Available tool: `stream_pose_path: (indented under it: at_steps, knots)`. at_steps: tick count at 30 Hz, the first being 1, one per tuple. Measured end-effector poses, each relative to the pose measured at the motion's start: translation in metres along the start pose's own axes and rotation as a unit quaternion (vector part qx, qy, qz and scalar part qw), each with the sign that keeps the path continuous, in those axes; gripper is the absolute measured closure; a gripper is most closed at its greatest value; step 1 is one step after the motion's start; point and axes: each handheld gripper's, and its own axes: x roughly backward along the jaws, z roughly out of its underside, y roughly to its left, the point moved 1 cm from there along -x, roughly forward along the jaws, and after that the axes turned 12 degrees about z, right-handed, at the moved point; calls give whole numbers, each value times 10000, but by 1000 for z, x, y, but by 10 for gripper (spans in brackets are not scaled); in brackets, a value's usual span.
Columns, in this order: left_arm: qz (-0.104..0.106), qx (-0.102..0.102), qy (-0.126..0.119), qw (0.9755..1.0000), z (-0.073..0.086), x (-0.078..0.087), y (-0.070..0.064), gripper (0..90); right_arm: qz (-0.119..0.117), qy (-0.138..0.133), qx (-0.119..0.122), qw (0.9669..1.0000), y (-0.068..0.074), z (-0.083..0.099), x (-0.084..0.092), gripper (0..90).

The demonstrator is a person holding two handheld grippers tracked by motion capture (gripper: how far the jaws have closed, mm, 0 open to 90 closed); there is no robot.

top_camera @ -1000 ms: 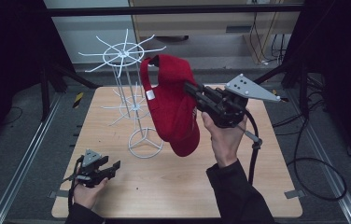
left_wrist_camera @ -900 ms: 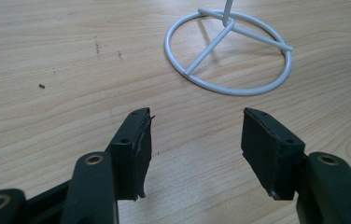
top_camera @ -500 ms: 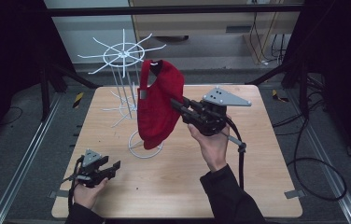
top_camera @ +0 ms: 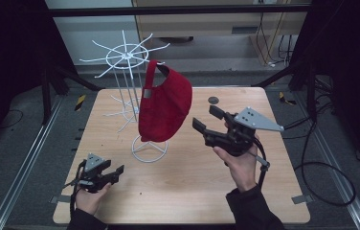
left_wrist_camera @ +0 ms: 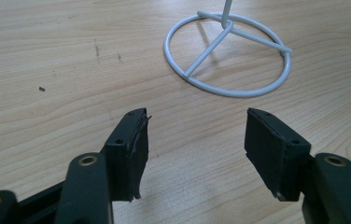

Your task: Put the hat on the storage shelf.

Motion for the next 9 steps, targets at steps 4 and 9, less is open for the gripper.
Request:
stream_pose_path:
  at_steps: [4,9]
  knots:
    - [13,-13,8,10000,0,-1,0,380,217,319,102,9992,-16,31,9,224]
    - [50,-35,-12,10000,0,-1,0,364,529,834,154,9950,-40,80,15,193]
